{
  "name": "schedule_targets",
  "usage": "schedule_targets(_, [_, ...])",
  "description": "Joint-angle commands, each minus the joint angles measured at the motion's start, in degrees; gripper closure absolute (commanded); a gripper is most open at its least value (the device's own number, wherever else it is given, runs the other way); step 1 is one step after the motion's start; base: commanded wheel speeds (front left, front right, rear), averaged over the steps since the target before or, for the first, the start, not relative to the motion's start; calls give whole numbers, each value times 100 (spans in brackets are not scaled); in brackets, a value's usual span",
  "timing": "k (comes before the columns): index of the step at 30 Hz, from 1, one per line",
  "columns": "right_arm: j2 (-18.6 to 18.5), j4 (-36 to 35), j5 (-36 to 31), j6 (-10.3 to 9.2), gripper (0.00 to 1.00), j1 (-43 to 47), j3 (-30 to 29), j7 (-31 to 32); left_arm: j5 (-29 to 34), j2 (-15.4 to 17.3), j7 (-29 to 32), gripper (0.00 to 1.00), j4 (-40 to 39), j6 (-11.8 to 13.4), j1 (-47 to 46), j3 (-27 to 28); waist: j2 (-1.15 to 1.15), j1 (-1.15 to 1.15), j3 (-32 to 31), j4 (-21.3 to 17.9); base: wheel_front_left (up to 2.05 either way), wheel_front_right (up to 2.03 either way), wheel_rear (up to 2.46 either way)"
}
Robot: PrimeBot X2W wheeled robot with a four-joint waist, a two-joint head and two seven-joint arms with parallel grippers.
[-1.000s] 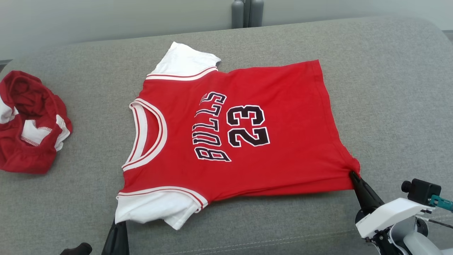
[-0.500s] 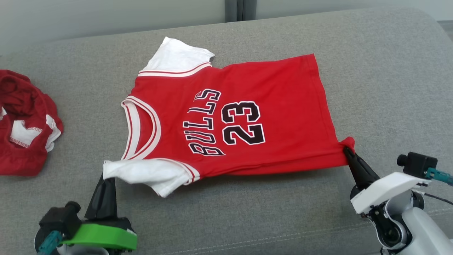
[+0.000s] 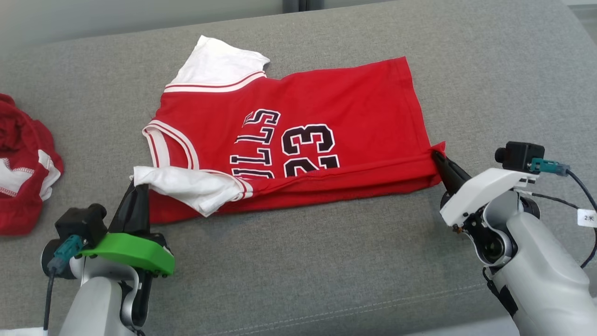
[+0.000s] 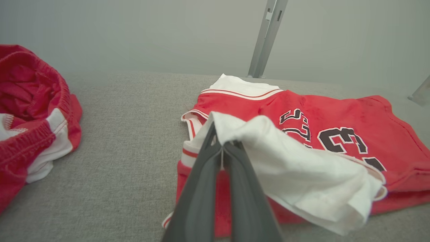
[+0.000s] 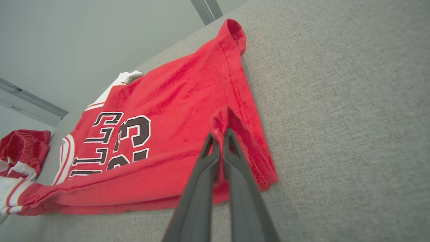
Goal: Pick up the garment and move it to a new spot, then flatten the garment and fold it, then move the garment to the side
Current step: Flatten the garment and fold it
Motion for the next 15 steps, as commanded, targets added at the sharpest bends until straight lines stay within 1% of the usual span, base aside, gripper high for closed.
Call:
schedule_targets(1, [19, 134, -6, 0, 100, -149, 28, -15, -33, 45, -23, 100, 150, -14, -177, -20, 0, 0, 36, 2, 0, 0, 0])
schedule_targets(9, [114, 1031, 143, -1, 100, -823, 320, -142, -53, 92, -162, 100, 1149, -76, -791, -88, 0, 0, 167, 7, 0, 0, 0])
schedule_targets(15, [145, 1411, 194, 0, 100, -1109, 645, -383, -55, 49, -255, 100, 1650, -106, -1135, -194, 0, 0, 209, 35, 0, 0, 0])
